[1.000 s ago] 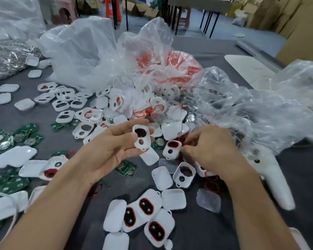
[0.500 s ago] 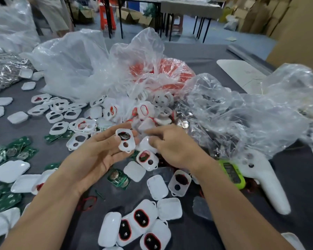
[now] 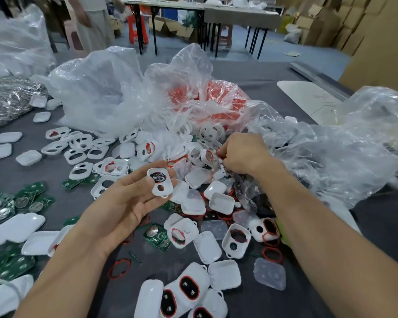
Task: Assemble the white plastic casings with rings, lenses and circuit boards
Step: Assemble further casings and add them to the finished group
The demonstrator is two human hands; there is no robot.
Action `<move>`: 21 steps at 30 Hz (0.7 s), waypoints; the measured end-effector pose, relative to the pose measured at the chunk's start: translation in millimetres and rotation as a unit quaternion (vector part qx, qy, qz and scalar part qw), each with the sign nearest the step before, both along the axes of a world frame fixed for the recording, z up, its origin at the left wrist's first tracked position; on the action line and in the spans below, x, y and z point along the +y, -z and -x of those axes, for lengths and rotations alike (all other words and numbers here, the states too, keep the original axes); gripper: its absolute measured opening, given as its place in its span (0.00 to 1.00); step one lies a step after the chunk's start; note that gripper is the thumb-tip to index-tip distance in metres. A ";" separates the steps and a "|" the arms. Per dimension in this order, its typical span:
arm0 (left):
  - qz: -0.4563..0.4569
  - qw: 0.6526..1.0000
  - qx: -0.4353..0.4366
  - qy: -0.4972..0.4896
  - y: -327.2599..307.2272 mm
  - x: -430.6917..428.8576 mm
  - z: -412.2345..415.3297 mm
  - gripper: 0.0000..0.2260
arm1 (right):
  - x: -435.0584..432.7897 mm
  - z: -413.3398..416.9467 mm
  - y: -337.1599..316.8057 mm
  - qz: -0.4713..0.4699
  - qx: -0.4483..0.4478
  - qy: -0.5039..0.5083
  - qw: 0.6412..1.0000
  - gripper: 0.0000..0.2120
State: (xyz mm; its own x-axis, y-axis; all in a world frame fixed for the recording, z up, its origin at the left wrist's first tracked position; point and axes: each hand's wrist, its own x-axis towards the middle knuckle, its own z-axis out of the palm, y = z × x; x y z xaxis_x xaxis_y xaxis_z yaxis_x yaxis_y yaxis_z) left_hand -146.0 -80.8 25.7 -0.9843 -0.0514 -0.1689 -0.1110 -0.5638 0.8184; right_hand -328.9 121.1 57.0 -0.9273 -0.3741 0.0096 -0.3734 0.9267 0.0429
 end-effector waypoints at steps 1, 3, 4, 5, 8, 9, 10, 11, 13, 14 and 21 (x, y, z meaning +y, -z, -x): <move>-0.002 1.000 0.001 0.001 0.2 -0.5 0.3 0.16 | 2.0 -1.1 0.4 0.009 0.008 0.000 1.000 0.08; -0.004 1.000 0.000 0.001 0.8 -0.3 1.2 0.16 | 5.4 -8.4 5.4 0.026 0.028 -0.001 0.999 0.05; -0.004 1.000 0.000 0.002 1.2 0.5 1.6 0.16 | 6.2 -13.1 9.1 0.022 0.036 -0.008 0.999 0.04; -0.005 1.000 -0.001 0.004 1.6 1.8 2.2 0.16 | 6.2 -17.4 12.2 0.016 0.044 -0.017 0.999 0.04; -0.010 1.000 -0.008 0.011 2.6 6.2 2.9 0.15 | 4.6 -23.9 14.8 0.002 0.050 -0.022 0.999 0.06; -0.013 1.000 -0.010 0.011 2.7 7.3 2.8 0.15 | 4.0 -24.0 14.0 -0.002 0.040 -0.018 0.999 0.06; -0.015 1.000 -0.011 0.011 2.6 8.3 2.5 0.15 | 3.5 -24.6 12.6 -0.006 0.031 -0.015 0.999 0.06; -0.017 1.000 -0.012 0.012 2.4 8.9 2.0 0.15 | 3.5 -25.6 12.0 -0.010 0.028 -0.015 0.999 0.06; -0.018 1.000 -0.011 0.014 1.7 9.0 0.6 0.15 | 3.9 -30.6 12.0 -0.001 0.032 -0.014 0.999 0.06; -0.018 1.000 -0.011 0.014 1.4 8.7 -0.1 0.15 | 5.2 -33.9 13.1 0.017 0.038 -0.013 0.999 0.05; -0.022 1.000 -0.015 0.003 -1.5 11.4 -1.5 0.15 | 17.3 -67.3 15.9 0.437 0.016 0.020 0.899 0.10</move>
